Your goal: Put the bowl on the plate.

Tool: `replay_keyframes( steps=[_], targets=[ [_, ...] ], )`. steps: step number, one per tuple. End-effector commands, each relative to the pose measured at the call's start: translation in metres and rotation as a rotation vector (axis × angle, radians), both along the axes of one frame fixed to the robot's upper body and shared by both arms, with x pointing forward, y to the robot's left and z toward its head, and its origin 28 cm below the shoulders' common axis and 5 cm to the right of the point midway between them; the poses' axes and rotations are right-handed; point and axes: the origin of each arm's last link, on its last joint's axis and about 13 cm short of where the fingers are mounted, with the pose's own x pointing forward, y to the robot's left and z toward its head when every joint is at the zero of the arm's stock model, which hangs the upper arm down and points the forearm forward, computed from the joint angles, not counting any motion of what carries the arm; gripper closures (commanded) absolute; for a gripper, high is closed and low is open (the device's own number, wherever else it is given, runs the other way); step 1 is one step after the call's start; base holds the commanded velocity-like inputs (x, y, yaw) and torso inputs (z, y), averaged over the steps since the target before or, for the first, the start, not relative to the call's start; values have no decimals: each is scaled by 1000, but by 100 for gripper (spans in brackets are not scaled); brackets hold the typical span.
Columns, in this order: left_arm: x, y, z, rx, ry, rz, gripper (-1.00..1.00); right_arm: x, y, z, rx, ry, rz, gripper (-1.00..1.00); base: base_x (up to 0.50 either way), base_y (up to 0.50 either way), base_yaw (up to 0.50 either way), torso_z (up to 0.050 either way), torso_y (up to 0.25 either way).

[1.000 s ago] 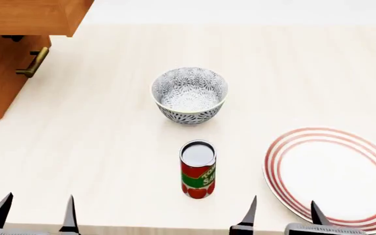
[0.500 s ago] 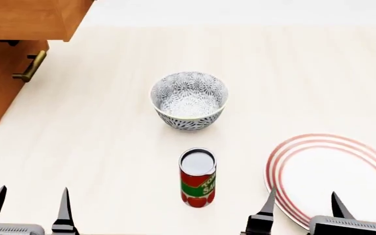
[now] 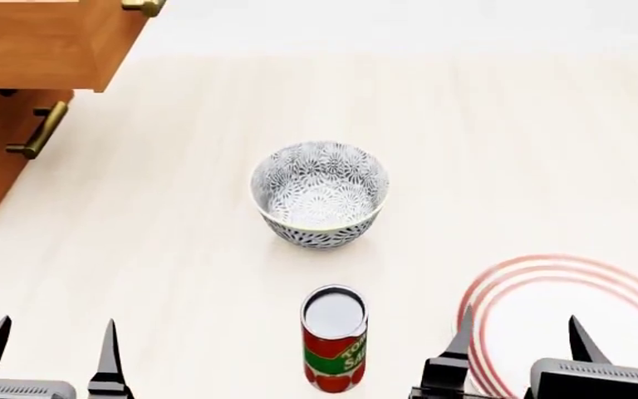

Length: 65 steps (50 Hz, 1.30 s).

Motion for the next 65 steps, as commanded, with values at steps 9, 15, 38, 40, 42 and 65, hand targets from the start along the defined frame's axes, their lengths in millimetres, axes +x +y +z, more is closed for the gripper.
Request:
replay_keyframes(
  steps=[9,15,38,40,42,65],
  targets=[
    [1,2,0,10,-1,2,-100,0,0,6,-20,3,6,-100,152,0,0,0,0],
    [1,2,1,11,-2,2,-100,-1,-1,6,-20,6,9,-100,153,0,0,0,0],
    [0,2,0,12,0,6,-100,0,-4,5,-12,13,23,-100,153,0,0,0,0],
    [0,3,0,13,0,7,-100,0,-4,4,-12,13,25,-100,158,0,0,0,0],
    [0,3,0,13,0,8,-100,0,-4,5,-13,12,26,-100,160,0,0,0,0],
    [0,3,0,14,2,11,-100,-1,-5,4,-4,24,32,-100,177,0,0,0,0]
  ],
)
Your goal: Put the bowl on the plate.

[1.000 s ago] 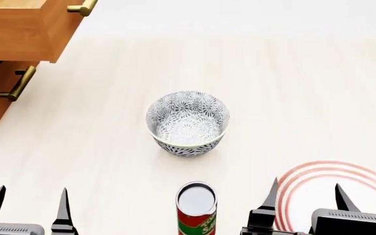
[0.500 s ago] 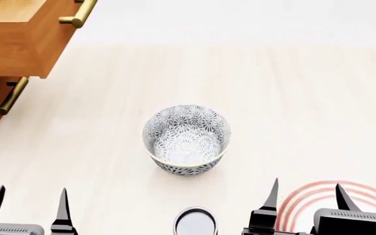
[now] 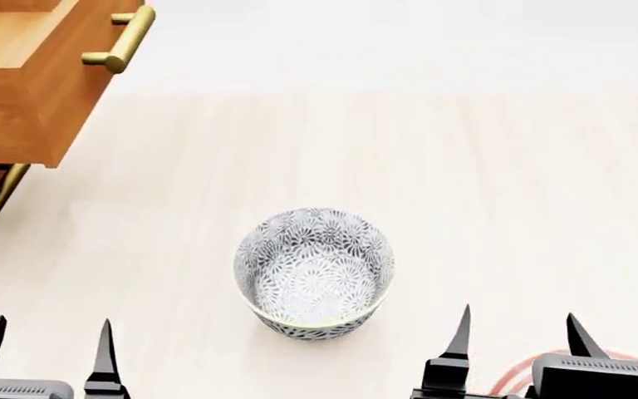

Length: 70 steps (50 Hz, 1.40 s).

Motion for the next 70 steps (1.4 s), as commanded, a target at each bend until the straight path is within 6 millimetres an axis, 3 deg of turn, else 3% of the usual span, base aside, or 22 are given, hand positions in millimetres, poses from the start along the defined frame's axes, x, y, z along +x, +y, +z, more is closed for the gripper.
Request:
replay_keyframes(
  steps=[1,27,39,56,70],
  targets=[
    [0,0,1,1,1,1,-100,0,0,0,4,4,2,-100,184,0,0,0,0],
    [-3,1,1,2,0,7,-100,1,-1,5,23,31,-28,-100,139,0,0,0,0],
    [-4,1,3,11,-1,11,-100,8,4,43,12,89,28,-100,0,0,0,0,0],
    [-4,2,8,13,-18,22,-100,29,28,108,-83,276,392,-100,0,0,0,0,0],
    [-5,2,8,12,-20,26,-100,51,34,142,-193,345,432,-100,0,0,0,0,0]
  ],
)
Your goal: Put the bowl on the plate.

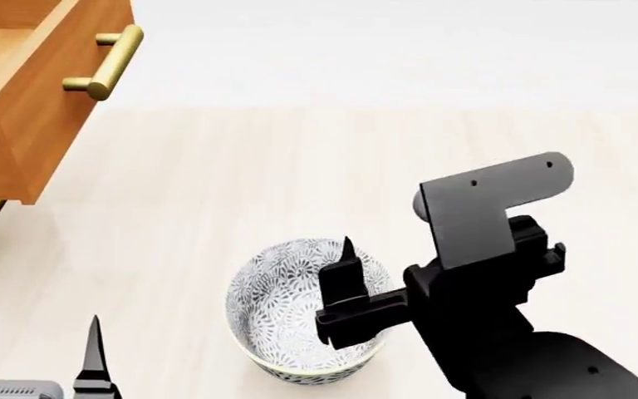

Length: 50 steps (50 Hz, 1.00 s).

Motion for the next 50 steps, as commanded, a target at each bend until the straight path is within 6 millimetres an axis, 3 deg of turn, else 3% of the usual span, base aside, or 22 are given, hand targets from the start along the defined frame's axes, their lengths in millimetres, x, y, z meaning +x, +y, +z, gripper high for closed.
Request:
replay_keyframes(
  steps=[1,8,24,50],
  targets=[
    [0,0,2,-1,-3,3,-100,13,6,29,-90,65,75,-100,0,0,0,0,0],
    [-1,0,3,2,-7,4,-100,23,10,41,-109,82,96,-100,0,0,0,0,0],
    [0,2,3,-1,-5,10,-100,28,33,29,-268,221,227,-100,0,0,0,0,0],
    [1,2,4,2,-6,8,-100,34,50,30,-354,248,295,-100,0,0,0,0,0]
  ],
)
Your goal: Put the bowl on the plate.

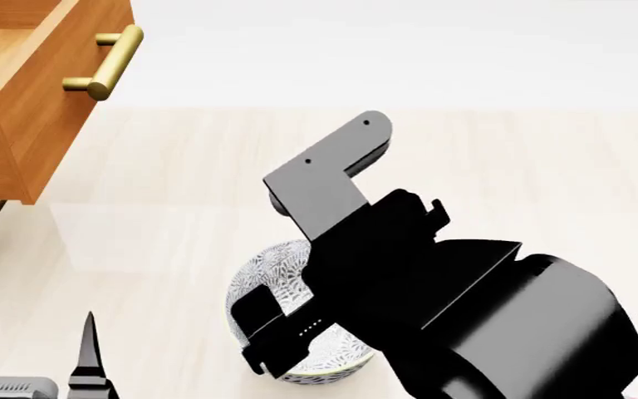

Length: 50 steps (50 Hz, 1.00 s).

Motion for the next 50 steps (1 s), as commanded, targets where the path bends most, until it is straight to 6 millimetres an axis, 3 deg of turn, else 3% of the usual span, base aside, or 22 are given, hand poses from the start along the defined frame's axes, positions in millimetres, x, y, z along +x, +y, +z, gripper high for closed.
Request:
replay_keyframes(
  steps=[1,26,39,50],
  targets=[
    [0,0,1,0,0,-1,-100,4,10,-1,-37,15,28,-100,0,0,0,0,0],
    [0,-1,0,0,-1,1,-100,20,34,-24,-56,60,98,-100,0,0,0,0,0],
    [1,-1,0,-2,-1,1,-100,23,39,-40,-55,95,103,-100,0,0,0,0,0],
    [-1,-1,2,0,-3,0,-100,37,39,-47,-52,117,83,-100,0,0,0,0,0]
  ],
)
